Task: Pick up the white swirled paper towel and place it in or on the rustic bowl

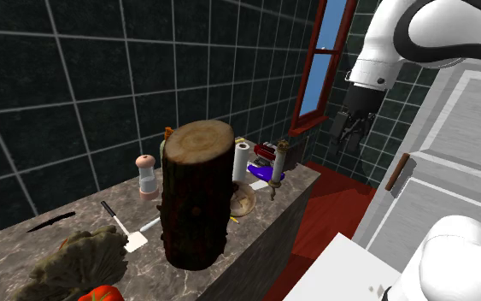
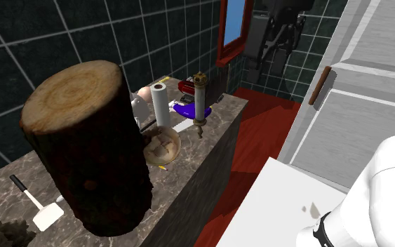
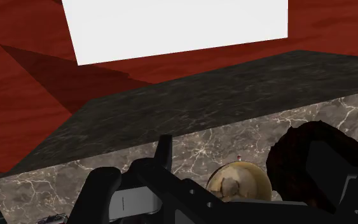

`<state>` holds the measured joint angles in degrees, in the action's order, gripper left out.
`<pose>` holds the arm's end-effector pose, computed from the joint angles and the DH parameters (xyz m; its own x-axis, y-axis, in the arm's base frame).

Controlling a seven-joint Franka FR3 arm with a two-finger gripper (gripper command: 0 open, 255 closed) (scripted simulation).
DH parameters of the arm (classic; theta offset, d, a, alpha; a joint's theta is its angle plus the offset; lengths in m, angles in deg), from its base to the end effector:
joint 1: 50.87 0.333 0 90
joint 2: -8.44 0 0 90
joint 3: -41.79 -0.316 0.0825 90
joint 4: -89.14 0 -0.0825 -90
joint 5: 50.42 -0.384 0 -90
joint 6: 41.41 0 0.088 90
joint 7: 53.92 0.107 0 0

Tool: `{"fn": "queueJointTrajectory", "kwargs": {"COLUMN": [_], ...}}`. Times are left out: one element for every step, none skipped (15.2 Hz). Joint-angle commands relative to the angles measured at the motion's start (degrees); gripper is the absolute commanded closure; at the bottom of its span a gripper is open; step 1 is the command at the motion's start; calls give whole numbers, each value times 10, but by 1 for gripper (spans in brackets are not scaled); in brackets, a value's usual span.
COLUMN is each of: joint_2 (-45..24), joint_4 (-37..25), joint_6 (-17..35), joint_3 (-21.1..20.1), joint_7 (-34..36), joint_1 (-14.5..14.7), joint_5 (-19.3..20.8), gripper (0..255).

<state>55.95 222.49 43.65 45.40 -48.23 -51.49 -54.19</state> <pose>0.2858 -0.0206 0.6092 0.9891 -0.1452 -0.0252 -0.1471 -0.9830 -0.1099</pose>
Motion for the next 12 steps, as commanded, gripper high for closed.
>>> {"fn": "queueJointTrajectory", "kwargs": {"joint_2": [0,-20,-40,-60,-80,-101,-122,-143,-165,-186,-208,-230], "joint_4": [0,-4,-8,-13,-20,-26,-34,-42,-51,-61,-72,-83], "joint_6": [0,16,31,45,60,73,86,99,110,122,132,142], "joint_3": [0,1,1,2,3,4,5,5,6,7,8,9], "joint_7": [0,-1,-3,-4,-5,-6,-7,-8,-10,-11,-12,-13], "joint_1": [0,0,1,1,1,2,2,2,3,3,3,4], "joint_5": [0,1,1,2,2,2,3,3,3,3,2,2], "gripper": [0,0,0,0,0,0,0,0,0,0,0,0]}}
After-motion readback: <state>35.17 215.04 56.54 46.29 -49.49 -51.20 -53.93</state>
